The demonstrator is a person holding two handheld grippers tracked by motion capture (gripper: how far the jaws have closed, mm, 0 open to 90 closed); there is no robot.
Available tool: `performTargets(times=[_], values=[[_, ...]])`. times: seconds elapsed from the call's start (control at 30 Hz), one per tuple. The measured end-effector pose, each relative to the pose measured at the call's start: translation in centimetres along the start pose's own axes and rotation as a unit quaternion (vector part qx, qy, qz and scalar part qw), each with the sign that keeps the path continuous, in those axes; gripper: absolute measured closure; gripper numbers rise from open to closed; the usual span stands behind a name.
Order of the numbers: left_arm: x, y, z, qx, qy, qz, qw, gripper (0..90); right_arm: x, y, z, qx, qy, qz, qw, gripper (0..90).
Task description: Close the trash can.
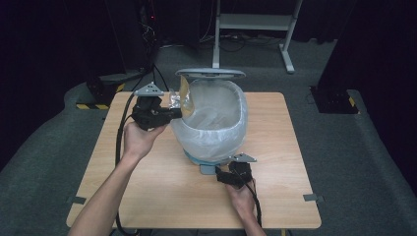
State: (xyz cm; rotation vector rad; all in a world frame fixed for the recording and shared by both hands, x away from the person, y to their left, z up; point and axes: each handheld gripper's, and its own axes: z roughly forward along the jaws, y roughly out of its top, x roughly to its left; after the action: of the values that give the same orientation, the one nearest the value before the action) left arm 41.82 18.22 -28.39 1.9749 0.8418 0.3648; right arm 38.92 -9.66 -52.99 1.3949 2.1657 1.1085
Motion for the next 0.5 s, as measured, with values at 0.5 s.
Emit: performTargets(times=[0.5], values=[[-0.6, 2.2, 3.2, 0.017, -0.019, 0.004, 0.9997, 88.8, 0.0, 0.0, 0.0, -0.001, 0.0, 0.002, 1.0, 20.9]])
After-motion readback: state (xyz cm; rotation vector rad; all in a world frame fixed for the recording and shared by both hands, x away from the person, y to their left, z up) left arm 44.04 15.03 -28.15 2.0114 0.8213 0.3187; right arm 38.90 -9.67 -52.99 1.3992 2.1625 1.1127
